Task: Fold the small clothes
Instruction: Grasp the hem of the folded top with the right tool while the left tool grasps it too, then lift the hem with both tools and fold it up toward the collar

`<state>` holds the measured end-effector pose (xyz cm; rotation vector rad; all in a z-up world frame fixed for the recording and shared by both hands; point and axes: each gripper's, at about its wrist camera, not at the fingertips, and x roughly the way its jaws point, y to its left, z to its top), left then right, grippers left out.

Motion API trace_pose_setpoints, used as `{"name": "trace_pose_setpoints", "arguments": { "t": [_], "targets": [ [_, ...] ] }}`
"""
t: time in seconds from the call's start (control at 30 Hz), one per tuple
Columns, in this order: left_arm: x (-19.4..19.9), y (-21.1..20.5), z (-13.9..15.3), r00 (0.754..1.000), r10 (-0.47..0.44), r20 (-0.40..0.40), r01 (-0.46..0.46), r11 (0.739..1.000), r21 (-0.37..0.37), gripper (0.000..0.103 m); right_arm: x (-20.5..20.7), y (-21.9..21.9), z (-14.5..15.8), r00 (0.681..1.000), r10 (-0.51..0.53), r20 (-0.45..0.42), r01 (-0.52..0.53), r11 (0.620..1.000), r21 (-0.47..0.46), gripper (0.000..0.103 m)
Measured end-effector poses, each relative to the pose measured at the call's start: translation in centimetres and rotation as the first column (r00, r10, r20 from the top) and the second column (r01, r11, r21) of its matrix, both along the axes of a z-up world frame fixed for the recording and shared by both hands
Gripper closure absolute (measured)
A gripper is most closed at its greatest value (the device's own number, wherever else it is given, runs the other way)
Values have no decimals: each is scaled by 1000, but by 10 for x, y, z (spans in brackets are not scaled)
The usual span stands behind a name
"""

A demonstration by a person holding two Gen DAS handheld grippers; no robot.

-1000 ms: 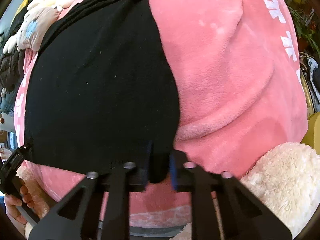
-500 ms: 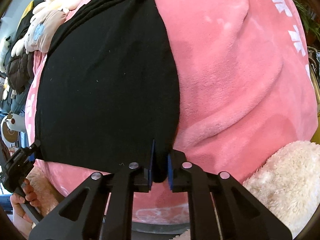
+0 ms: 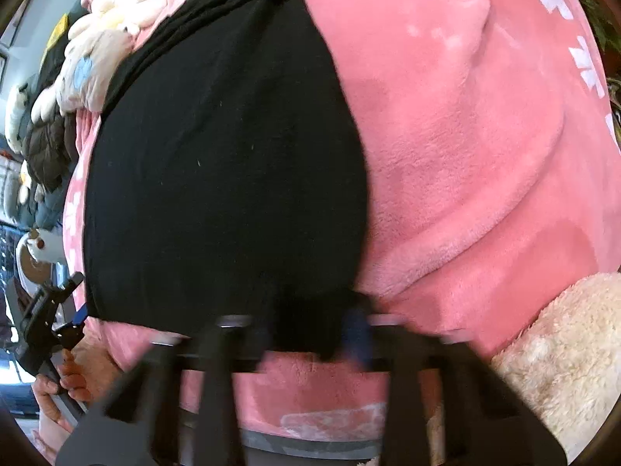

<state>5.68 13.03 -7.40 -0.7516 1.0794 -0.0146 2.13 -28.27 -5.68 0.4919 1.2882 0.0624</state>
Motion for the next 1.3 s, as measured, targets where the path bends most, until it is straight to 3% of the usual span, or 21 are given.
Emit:
{"name": "trace_pose_setpoints", "arguments": {
  "t": [0.03, 0.17, 0.37, 0.7, 0.77, 0.83, 0.87, 0.9, 0.97, 1.1, 1.2, 1.27, 1.3],
  "targets": [
    [1, -3, 0, 999, -34, -3, 34, 999, -33, 99, -4, -4, 6, 1000, -14, 19, 14, 1000, 6, 98],
    [-7, -10, 20, 995, -85, 42, 86, 996, -19, 99, -12, -18, 31, 995, -44, 88, 40, 998, 50, 98],
    [-28, 9, 51, 993, -64, 97, 67, 997, -25, 102, -26, -36, 54, 991, -50, 123, 37, 994, 106, 99],
    [-70, 26, 67, 992, -88, 85, 92, 995, -36, 103, -39, -27, 70, 995, 10, 104, -20, 995, 95, 99],
    [-73, 26, 65, 992, -107, 63, 109, 993, -40, 103, -39, -25, 69, 995, 37, 92, -43, 997, 63, 99],
    [-69, 24, 62, 994, -111, 3, 111, 994, 17, 103, -33, -18, 67, 995, 64, 79, -66, 998, 19, 97],
    [-64, 23, 58, 994, -103, -26, 104, 994, 39, 99, -29, -18, 65, 995, 67, 72, -68, 998, 2, 96],
    [-59, 23, 55, 994, -102, -44, 103, 994, 35, 76, -26, -16, 62, 996, 68, 58, -68, 998, -13, 94],
    [-44, 23, 44, 994, -70, -84, 72, 997, 24, 55, -23, -14, 57, 997, 66, 46, -64, 998, -28, 94],
    [-10, 13, 21, 988, -83, -129, 80, 996, -28, 43, -17, -13, 54, 997, 63, 37, -61, 997, -43, 94],
    [5, 2, 7, 982, -107, -157, 108, 994, -5, 43, -14, -16, 48, 999, 49, 18, -48, 998, -42, 94],
    [9, -4, -2, 981, -134, -137, 128, 990, -55, 48, -13, -20, 45, 1000, 19, 5, -19, 999, -46, 91],
    [10, -6, -4, 982, -144, -123, 135, 988, -74, 75, -12, -23, 43, 1000, 3, -4, -4, 999, -48, 80]
  ]
}}
